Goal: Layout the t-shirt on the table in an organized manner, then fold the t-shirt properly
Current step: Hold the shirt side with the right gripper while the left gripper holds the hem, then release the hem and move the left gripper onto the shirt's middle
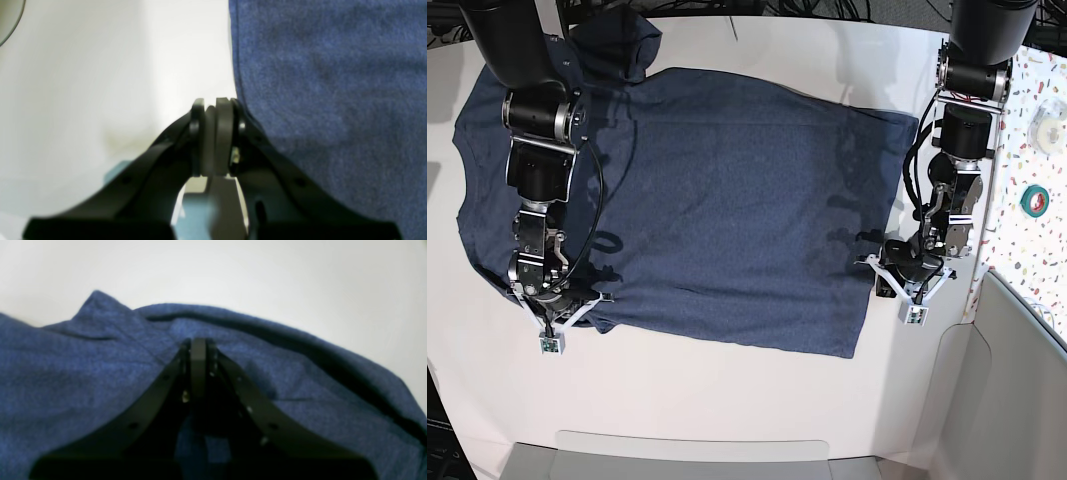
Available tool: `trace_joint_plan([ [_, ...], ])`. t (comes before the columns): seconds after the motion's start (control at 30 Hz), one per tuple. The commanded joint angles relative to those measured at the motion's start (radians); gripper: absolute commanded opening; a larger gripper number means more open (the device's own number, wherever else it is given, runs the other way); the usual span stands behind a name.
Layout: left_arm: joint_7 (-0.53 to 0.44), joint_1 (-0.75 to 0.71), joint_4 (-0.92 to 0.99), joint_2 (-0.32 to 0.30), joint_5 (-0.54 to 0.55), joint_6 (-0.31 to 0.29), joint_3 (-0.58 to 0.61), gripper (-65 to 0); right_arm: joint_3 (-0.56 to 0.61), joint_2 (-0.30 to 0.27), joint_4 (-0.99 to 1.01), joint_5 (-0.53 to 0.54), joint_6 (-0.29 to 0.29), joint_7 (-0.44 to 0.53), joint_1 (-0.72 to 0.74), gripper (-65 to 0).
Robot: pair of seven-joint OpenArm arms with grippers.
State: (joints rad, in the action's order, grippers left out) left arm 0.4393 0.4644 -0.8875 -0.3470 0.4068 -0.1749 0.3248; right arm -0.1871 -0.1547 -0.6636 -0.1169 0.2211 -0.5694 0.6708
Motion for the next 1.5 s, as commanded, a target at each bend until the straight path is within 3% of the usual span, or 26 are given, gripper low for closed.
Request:
trace_joint_plan([
  [0.0,0.043,0.000,-0.003,-0.008,-0.007,0.004,-0.003,-59.0,0.001,-0.006,-0.006,-0.008,-0.005,0.002,0.023,-65.0],
  [0.2,0.042,-0.005,-0.003,-0.010,-0.007,0.002,-0.003,-59.0,0.002,-0.006,0.017,-0.008,-0.005,0.004,0.076,-65.0],
  [0.37,0.042,-0.023,-0.029,-0.011,-0.007,0.002,-0.003,-59.1,0.002,-0.036,0.179,-0.008,-0.009,0.038,0.162,-65.0],
  [0.6,0.042,-0.077,-0.114,-0.037,-0.007,0.002,-0.003,-62.2,-0.004,-0.092,0.276,-0.008,-0.148,0.102,0.206,-65.0],
  [0.77,0.046,-0.077,-0.112,-0.034,-0.007,0.002,-0.003,-62.2,-0.007,-0.119,0.273,-0.002,-0.183,0.104,0.214,-65.0],
  [1.07,0.052,-0.111,-0.229,-0.036,-0.007,0.002,-0.036,-62.3,0.002,-0.042,-0.011,-0.007,-0.180,0.098,0.083,-65.0],
  [1.3,0.057,-0.152,-0.390,-0.031,-0.007,0.002,-0.123,-62.3,0.004,0.022,-0.022,-0.007,-0.179,0.104,0.040,-65.0],
  [1.47,0.146,-0.148,-0.448,0.019,-0.007,0.002,-0.125,-62.2,0.004,0.030,-0.022,-0.007,-0.179,0.104,0.030,-65.0],
])
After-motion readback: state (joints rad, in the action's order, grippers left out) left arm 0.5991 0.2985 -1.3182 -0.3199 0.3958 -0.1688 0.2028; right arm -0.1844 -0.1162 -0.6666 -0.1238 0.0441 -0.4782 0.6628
